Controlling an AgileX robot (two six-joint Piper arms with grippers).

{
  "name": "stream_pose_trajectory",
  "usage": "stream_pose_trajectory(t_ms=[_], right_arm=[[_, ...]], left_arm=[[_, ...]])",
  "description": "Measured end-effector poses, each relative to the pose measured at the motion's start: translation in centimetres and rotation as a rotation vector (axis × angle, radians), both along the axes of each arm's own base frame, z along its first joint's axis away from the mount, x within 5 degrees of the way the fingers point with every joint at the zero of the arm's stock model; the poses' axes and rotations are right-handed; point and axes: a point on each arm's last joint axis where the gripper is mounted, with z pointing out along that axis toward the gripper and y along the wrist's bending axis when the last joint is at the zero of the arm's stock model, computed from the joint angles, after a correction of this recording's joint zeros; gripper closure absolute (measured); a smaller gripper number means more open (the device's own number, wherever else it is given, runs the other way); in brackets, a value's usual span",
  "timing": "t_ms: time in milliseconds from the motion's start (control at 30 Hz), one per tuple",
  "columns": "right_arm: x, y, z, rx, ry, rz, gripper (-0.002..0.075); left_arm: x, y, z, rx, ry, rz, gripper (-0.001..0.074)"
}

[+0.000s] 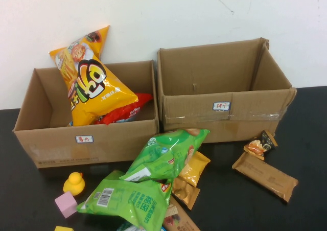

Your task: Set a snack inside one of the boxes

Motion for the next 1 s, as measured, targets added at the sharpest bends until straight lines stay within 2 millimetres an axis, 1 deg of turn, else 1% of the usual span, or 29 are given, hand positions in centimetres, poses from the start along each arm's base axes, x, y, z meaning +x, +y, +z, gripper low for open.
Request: stream_pose_trajectory(t_ms=[167,400,567,1000], right_arm=[[0.0,0.01,0.0,0.002,0.001,0.0,0.0725],[-0.02,0.01,-0.02,0.001,0.003,0.001,0.0725],[-0.02,0.02,-0.02,0.002,0.004,0.001,0.0725],[-0.02,0.02,-0.02,0.002,0.004,0.001,0.0726]], left_arm=[[-0.08,-0.12,-0.13,0.027,0.023,-0.035,0.0736],[-0.1,0.02,-0.13,-0.019,0.031,0.003,0.0736],[-0.1,0.32,-0.15,0.033,0.032,0.023,0.0736],[-0.09,0.55,-0.14,0.046,0.031,0.047,0.0736]])
